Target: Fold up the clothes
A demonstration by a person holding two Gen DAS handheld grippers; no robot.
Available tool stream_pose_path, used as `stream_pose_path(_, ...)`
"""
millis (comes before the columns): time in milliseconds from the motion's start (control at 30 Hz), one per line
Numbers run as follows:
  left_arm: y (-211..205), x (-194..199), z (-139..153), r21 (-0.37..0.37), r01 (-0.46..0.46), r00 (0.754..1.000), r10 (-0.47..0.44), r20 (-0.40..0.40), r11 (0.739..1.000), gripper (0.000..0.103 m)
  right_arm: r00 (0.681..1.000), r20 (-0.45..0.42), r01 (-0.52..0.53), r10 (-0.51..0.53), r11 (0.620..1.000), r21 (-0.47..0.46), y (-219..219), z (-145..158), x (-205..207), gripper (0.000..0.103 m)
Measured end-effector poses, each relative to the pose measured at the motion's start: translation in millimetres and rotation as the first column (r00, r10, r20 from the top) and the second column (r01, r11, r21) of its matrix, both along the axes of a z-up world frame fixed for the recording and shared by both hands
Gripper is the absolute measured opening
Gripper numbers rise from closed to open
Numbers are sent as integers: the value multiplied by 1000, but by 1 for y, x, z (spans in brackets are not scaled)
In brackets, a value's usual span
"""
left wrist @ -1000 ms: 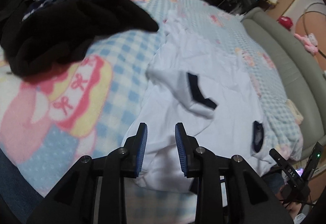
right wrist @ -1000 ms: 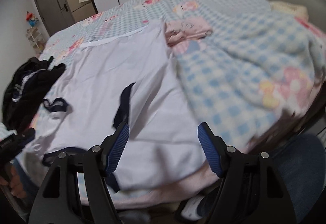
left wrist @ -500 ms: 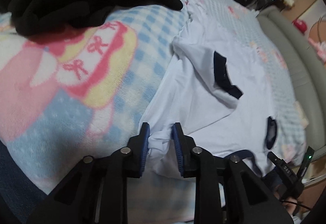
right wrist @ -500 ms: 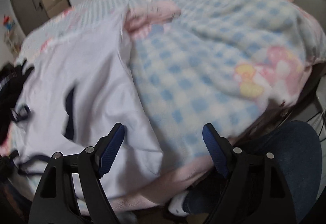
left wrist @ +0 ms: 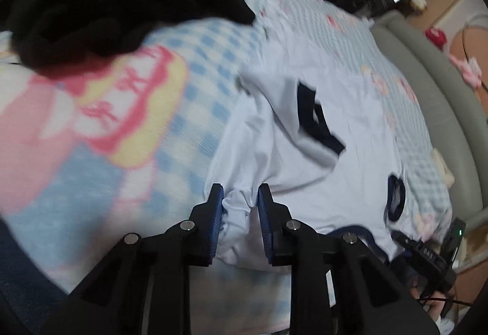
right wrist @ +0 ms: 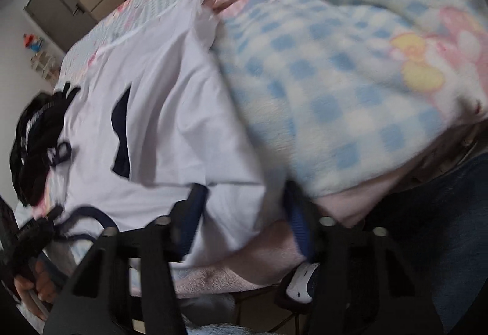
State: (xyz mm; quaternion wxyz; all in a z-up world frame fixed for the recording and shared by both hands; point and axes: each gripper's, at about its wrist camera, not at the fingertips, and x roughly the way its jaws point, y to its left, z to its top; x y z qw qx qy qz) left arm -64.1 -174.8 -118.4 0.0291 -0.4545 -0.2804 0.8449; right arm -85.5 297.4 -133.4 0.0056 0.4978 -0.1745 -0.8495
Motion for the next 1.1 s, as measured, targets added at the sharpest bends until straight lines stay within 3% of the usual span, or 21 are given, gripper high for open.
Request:
stream_pose_path(167,-3,2,-2,79,16,1000,-15,-13,997,29,997,-39,60,-60,998,-3,12,12,9,52)
stream_pose_path(267,-3,1,-3,127,36,999,-32,-36,991,43,994,-54,94,-96,995,-30,18,17,14,57)
stream_pose_path(367,-1,-2,-8,129,42,999,-39,-26,991,44,993,-51,105,-107,994,-29,19,19,17,63)
stream_pose_path(433,1,-5,-10,104,39,999,-37,-17,994,44,996,-22,88,-90,995,-56,18,11,17,64)
stream_pose_path(567,11,-4,-2,-71,29,999,-30,-15,997,44,999,0,50,-50,998,-46,8,4,12,64)
stream_pose_path(667,17,-3,2,-196,16,1000,-19,-11,981,32,999,3,34,-34,999,11,4,2,8,64)
stream_pose_path(733,16,-2,4,-234,3,1000,-6,-12,972,28,1000,4,30,-30,999,29,4,-1,9,64)
stream_pose_path(900,8,4,14,-189,-6,999,-4,-49,982,24,998,-56,-9,14,996,87,-5,15,12,36)
stream_pose_path(933,6,6,16,-176,-7,998,-4,-57,984,25,997,-69,-17,24,995,99,-7,19,13,34)
stream_pose_path(1000,10,8,27,-176,6,996,-21,-87,984,39,995,-93,-32,44,992,124,-10,26,14,34)
stream_pose_path(1100,35,4,48,-165,112,984,-133,-119,980,40,991,-121,-46,62,991,129,-10,35,17,40)
